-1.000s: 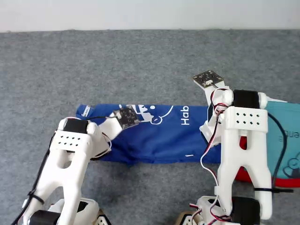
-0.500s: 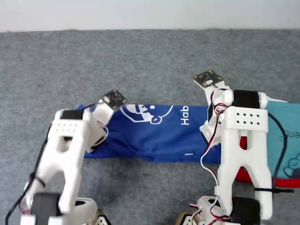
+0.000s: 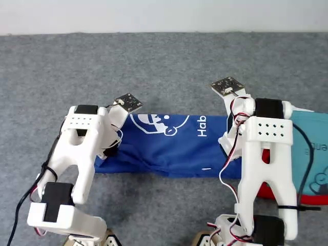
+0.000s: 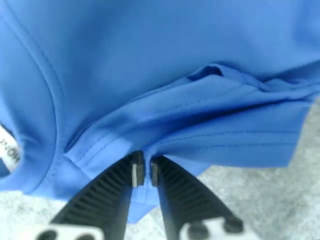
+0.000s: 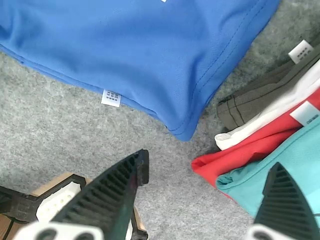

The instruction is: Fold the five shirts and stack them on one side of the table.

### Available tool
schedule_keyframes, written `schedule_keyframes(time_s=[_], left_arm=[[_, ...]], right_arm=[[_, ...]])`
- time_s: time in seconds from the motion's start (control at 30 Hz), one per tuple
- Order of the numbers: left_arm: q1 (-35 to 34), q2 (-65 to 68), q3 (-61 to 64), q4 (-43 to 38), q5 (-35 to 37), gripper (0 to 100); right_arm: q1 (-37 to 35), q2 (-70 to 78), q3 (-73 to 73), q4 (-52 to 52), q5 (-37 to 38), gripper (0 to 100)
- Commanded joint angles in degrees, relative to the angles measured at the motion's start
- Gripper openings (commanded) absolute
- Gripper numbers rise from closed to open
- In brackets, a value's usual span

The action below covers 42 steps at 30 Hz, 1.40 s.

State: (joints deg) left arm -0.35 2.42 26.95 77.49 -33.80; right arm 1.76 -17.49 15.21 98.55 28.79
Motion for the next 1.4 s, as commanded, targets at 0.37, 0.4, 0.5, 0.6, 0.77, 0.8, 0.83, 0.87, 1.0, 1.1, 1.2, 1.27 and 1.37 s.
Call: schedule_keyframes(time_s=[0.37, 0.4, 0.5, 0.6, 0.77, 0.8, 0.83, 0.87, 1.0, 1.1, 1.2, 1.27, 1.37], left_arm=[[-0.09, 7.3, -18.24, 6.68, 5.54, 14], [0.09, 8.53, -19.21, 6.68, 6.07, 14], [-0.26, 10.73, -21.76, 7.12, 9.05, 14], [-0.26, 10.81, -23.96, 10.9, 10.11, 14], [-1.41, 9.41, -29.23, 17.67, 10.02, 14], [-1.93, 8.88, -30.37, 18.55, 10.02, 14], [-2.46, 8.26, -31.43, 19.34, 10.02, 14], [-2.73, 7.56, -32.22, 20.04, 10.11, 14], [-3.25, 4.31, -31.52, 23.12, 10.11, 14], [-2.99, 3.25, -26.24, 23.03, 9.76, 14], [-2.99, 3.25, -21.49, 22.95, 7.56, 14], [-2.99, 3.25, -18.77, 22.77, 7.12, 14], [-3.34, 3.25, -16.92, 21.54, 7.12, 14]], right_arm=[[0.22, -2.15, 0.0, -0.04, 0.44, 36.4], [0.22, -2.24, 0.0, -0.04, 0.44, 36.4], [0.22, -2.42, 0.0, -0.04, 0.44, 36.4], [0.22, -2.15, 0.0, -0.04, 0.44, 36.4], [0.22, -2.15, 0.0, -0.04, 0.44, 36.4], [0.22, -2.15, 0.09, -0.04, 0.44, 36.4], [0.22, -2.15, 0.44, -0.13, 0.44, 36.4], [0.22, -2.15, 1.05, -0.4, 0.44, 36.4], [0.57, -2.07, 2.81, -1.27, 0.44, 36.4], [0.66, -2.07, 3.87, -3.21, 0.44, 36.4], [0.66, -2.07, 6.86, -8.4, 0.44, 36.4], [0.66, -2.07, 10.46, -14.55, 0.44, 36.4], [0.57, -2.07, 16.35, -24.4, -2.2, 36.4]])
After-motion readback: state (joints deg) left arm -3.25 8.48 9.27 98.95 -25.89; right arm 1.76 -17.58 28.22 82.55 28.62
